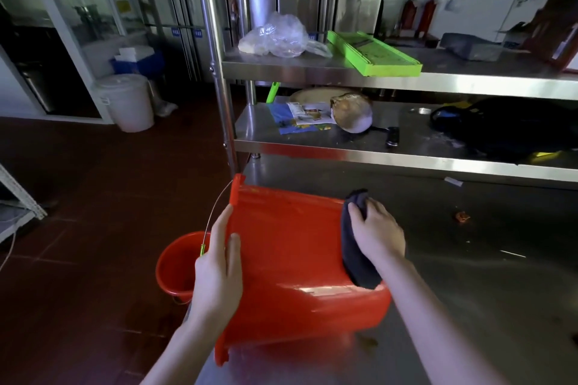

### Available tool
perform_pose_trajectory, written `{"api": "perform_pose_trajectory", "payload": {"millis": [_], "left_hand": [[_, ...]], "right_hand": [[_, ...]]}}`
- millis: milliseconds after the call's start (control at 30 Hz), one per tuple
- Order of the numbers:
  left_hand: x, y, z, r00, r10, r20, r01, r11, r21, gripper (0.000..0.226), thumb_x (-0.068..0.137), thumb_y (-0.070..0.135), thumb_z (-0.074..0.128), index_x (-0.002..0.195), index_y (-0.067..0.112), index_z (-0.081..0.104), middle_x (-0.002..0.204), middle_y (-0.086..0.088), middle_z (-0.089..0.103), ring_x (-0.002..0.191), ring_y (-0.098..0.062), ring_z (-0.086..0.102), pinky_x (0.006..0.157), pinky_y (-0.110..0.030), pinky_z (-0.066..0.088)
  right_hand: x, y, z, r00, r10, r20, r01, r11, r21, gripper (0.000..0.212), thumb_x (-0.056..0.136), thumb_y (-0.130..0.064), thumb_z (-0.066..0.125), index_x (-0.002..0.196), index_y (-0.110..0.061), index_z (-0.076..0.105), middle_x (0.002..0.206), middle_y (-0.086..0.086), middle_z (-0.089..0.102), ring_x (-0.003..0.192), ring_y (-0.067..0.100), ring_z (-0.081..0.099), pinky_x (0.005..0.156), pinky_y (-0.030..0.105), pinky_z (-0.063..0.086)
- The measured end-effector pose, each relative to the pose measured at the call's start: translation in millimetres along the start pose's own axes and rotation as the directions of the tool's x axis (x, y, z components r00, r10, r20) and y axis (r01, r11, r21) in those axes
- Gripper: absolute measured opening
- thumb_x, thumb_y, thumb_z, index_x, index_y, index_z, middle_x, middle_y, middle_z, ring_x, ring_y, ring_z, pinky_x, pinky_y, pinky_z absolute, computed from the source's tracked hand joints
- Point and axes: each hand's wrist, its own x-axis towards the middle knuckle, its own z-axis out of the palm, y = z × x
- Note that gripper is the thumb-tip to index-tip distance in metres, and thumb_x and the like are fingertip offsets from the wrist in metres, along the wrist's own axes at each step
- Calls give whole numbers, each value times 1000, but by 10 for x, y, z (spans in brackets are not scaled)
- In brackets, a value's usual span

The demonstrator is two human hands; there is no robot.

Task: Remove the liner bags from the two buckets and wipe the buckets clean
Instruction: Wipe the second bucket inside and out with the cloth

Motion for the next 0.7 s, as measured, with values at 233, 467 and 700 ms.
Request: {"api": "perform_pose_trajectory", "payload": {"millis": [233,467,700], "left_hand": [[62,-58,-19,1000,-3,-23,4,1000,27,42,103,28,38,141,47,38,81,7,72,61,-16,67,55,-28,51],[-86,-93,-76,999,26,-40,-28,999,-29,44,95,47,33,138,55,38,51,-9,48,36,-6,34,35,-26,31],[-432,-211,-63,997,71,-28,-70,997,40,60,100,10,39,136,58,37,48,1,47,35,-4,31,37,-19,28]], "right_hand": [[-739,-1159,495,776,-629,-48,625,777,-73,51,93,-50,33,130,-25,58,149,-6,44,141,21,35,116,44,24],[-488,-416,260,809,-574,-124,560,818,-135,51,94,-50,37,126,-19,62,139,0,56,129,23,50,106,41,39],[93,-423,38,982,-149,117,164,978,-128,50,95,-57,30,113,-22,61,128,3,61,121,26,54,100,40,40]]}}
